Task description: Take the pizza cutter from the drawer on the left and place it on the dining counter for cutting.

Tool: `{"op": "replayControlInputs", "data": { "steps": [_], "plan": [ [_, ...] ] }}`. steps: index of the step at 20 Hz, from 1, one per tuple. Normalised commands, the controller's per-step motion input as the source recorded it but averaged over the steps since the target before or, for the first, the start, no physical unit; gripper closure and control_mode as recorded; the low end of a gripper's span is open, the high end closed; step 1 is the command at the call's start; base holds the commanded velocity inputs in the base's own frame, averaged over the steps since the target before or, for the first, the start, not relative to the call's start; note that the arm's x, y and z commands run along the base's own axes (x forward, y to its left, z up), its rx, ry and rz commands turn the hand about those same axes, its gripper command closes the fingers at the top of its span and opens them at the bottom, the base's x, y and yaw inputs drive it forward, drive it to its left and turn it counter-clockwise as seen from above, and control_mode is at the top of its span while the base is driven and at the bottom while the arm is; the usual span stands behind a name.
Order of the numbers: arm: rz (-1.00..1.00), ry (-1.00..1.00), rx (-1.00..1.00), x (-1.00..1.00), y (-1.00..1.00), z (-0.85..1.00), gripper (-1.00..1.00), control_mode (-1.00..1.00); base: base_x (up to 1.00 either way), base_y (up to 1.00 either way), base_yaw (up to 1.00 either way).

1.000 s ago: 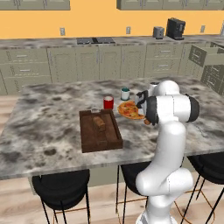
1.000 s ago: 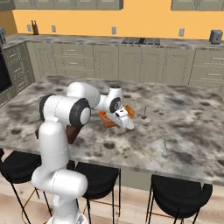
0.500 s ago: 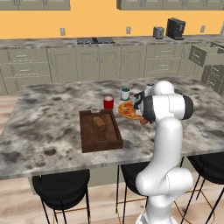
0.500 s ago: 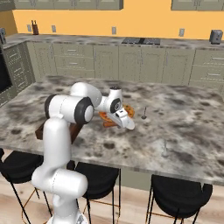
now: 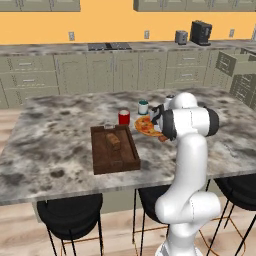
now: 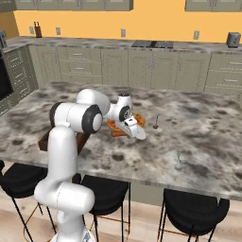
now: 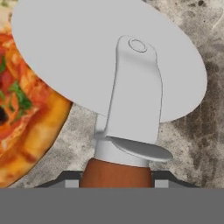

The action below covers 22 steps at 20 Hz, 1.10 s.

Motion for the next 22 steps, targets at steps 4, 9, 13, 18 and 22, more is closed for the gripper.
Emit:
{"op": "replayControlInputs", "data": {
  "steps": [4,9,13,18,22],
  "plan": [
    [0.00,0.00,0.00,0.00,0.00,-0.01,-1.00,-1.00,0.00,0.00,0.00],
    [0.00,0.00,0.00,0.00,0.00,0.00,-1.00,-1.00,0.00,0.00,0.00],
    [0.00,0.00,0.00,0.00,0.00,0.00,-1.00,-1.00,0.00,0.00,0.00],
    [0.00,-0.02,0.00,-0.06,0.00,0.41,-1.00,-1.00,0.00,0.00,0.00],
    [0.00,-0.06,0.00,-0.23,0.00,0.56,-1.00,-1.00,0.00,0.00,0.00]
  ]
}}
